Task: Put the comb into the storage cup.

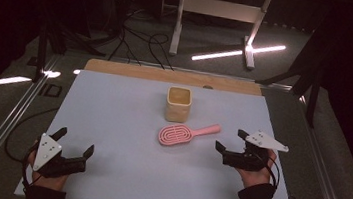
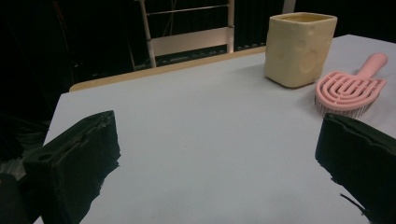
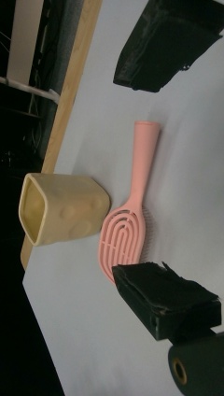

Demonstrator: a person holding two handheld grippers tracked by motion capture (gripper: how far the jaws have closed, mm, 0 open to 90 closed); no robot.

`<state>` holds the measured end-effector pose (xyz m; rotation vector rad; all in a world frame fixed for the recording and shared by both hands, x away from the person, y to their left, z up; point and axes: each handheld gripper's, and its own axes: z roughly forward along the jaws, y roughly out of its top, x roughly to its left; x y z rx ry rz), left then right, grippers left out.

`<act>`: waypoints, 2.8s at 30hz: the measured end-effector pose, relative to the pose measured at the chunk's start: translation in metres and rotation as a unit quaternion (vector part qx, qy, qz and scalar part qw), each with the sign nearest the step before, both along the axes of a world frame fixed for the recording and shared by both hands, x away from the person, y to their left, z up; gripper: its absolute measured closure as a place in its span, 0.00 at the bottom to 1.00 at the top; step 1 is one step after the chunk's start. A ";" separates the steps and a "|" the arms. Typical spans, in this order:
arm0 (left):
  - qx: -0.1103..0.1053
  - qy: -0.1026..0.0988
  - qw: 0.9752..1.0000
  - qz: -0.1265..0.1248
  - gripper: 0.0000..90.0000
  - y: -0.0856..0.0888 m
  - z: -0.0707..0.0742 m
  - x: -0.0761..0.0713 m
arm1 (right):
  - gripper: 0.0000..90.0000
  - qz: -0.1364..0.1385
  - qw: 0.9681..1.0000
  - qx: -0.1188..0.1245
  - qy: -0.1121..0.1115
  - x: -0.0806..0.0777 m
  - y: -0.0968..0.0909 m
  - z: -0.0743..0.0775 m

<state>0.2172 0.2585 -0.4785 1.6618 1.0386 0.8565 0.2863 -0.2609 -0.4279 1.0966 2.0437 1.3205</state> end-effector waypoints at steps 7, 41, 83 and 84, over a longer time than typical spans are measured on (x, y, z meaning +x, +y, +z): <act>-0.001 -0.004 1.000 0.003 0.00 0.000 0.000 -0.001 | 0.09 0.002 1.000 0.004 0.009 0.006 0.003 -0.001; 0.000 0.003 1.000 -0.003 0.00 0.000 -0.003 0.001 | 0.09 0.013 1.000 0.008 0.006 0.041 0.040 0.024; 0.001 0.009 1.000 -0.007 0.00 -0.002 -0.005 0.003 | 0.10 0.009 0.998 0.018 0.060 0.081 0.059 -0.002; 0.001 0.009 1.000 -0.007 0.00 -0.001 -0.005 0.003 | 0.10 0.008 0.998 0.018 0.061 0.082 0.059 -0.002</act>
